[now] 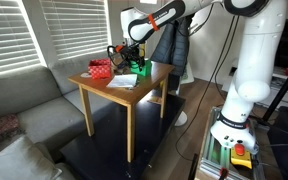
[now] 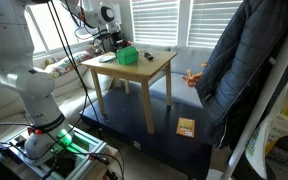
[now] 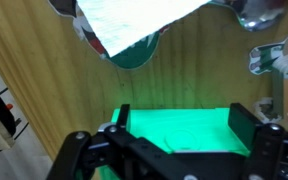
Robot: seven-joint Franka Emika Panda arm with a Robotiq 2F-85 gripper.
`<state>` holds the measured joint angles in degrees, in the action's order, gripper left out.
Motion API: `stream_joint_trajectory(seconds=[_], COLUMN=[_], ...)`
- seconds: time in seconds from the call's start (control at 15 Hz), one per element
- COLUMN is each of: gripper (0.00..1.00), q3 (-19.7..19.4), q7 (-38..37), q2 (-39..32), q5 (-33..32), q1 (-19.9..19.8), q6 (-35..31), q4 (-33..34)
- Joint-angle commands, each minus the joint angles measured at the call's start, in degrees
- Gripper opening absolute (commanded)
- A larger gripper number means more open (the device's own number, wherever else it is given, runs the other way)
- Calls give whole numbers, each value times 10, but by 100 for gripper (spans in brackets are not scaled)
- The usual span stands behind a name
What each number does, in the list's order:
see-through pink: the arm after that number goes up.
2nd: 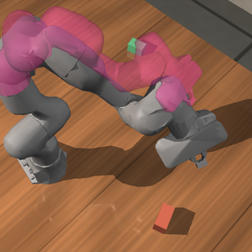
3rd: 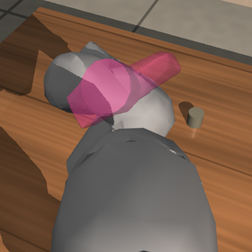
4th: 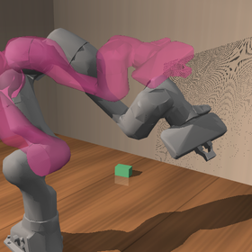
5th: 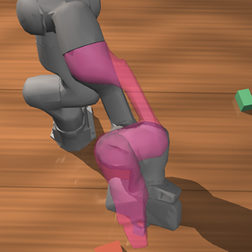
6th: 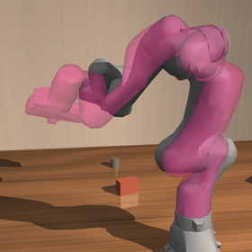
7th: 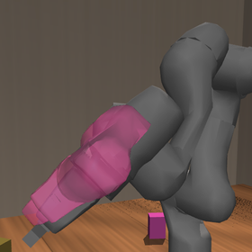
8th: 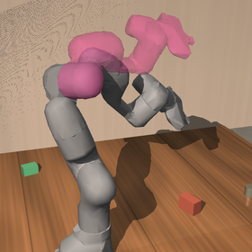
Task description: Slide the green lunchbox to the right side of the table
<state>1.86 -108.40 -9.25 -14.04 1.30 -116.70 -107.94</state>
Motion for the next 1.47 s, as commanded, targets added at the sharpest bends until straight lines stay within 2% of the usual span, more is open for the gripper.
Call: stream_joint_trajectory(seconds=[0.0,0.13,0.33,1.07,1.4], gripper=[100,100,100,100,100], q3=[-15,-19,-24,-47,-66], q7=[2,11,61,367,502], q2=[-10,-7,-2,0,-4], q5=[-14,-14,-9,-6,20], q1=[11,8,3,-17,-42], q6=[31,30,18,-29,-65], q4=[19,17,10,-12,-15])
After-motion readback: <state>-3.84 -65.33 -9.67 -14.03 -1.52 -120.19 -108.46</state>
